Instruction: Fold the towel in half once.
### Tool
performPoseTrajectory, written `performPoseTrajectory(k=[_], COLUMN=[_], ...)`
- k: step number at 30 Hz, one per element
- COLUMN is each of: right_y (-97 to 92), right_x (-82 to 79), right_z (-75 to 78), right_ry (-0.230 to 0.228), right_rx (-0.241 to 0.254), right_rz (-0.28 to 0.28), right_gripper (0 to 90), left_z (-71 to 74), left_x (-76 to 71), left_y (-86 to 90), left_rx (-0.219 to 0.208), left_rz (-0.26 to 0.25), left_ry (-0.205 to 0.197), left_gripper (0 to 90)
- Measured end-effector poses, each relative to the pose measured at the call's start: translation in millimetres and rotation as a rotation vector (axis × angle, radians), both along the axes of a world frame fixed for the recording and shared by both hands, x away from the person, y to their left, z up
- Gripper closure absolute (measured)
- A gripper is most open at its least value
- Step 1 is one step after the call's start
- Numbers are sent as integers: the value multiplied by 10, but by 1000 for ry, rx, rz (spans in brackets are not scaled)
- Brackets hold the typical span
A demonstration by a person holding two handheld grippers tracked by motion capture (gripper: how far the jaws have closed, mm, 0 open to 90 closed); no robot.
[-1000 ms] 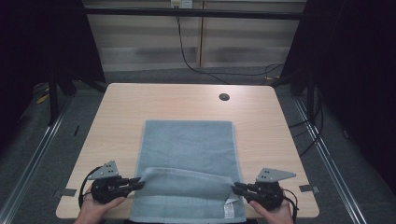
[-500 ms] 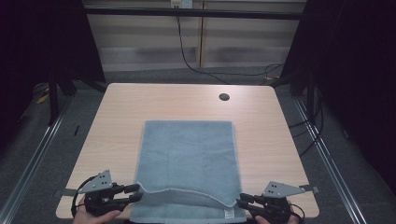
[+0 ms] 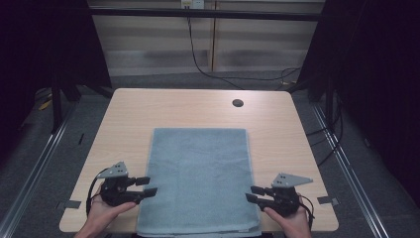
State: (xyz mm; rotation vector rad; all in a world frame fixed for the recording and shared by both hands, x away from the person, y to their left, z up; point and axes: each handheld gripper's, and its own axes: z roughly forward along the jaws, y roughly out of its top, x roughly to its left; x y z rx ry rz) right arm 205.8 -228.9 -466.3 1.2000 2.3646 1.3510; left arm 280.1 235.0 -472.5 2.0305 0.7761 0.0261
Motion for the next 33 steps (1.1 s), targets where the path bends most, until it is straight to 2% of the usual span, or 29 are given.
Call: performPoseTrajectory(k=[2, 4, 6, 7, 9, 11, 13, 17, 21, 23, 26, 28, 29, 31, 33], right_y=[37, 77, 113, 127, 158, 185, 214, 297, 351, 352, 342, 316, 309, 306, 294], right_x=[159, 328, 492, 572, 724, 864, 989, 1171, 1223, 1204, 1151, 1093, 1060, 991, 930], right_z=[10, 22, 38, 43, 44, 17, -45, -209, -326, -363, -365, -380, -388, -400, -405], right_ry=[3, 8, 4, 7, 5, 8, 33, 63, 90, 77, 77, 60, 40, 5, -4], right_rx=[-1, -20, -34, -26, -37, -40, -48, -74, -81, -91, -99, -94, -104, -123, -125], right_rz=[4, 11, 7, 4, -4, -14, -24, -34, -39, -40, -40, -33, -26, -13, -13], right_gripper=[599, 575, 562, 557, 544, 536, 526, 513, 506, 506, 504, 505, 504, 503, 502], left_z=[-9, -10, -16, -24, -43, -78, -136, -254, -292, -320, -309, -307, -314, -311, -312], left_x=[140, 277, 412, 481, 605, 677, 756, 784, 768, 729, 668, 627, 601, 549, 518], left_y=[-62, -119, -174, -199, -239, -273, -312, -368, -345, -342, -364, -378, -383, -396, -394], left_rx=[-1, 20, 36, 50, 47, 32, 60, 117, 99, 87, 113, 112, 104, 113, 95], left_rz=[7, 27, 33, 48, 64, 80, 67, 36, 44, 57, 43, 38, 35, 29, 22], left_ry=[16, 18, 10, 7, 33, 21, 38, 40, 26, 3, -10, -7, -10, -19, 1], left_gripper=[411, 414, 411, 411, 412, 426, 458, 468, 494, 493, 490, 489, 482, 472, 455])
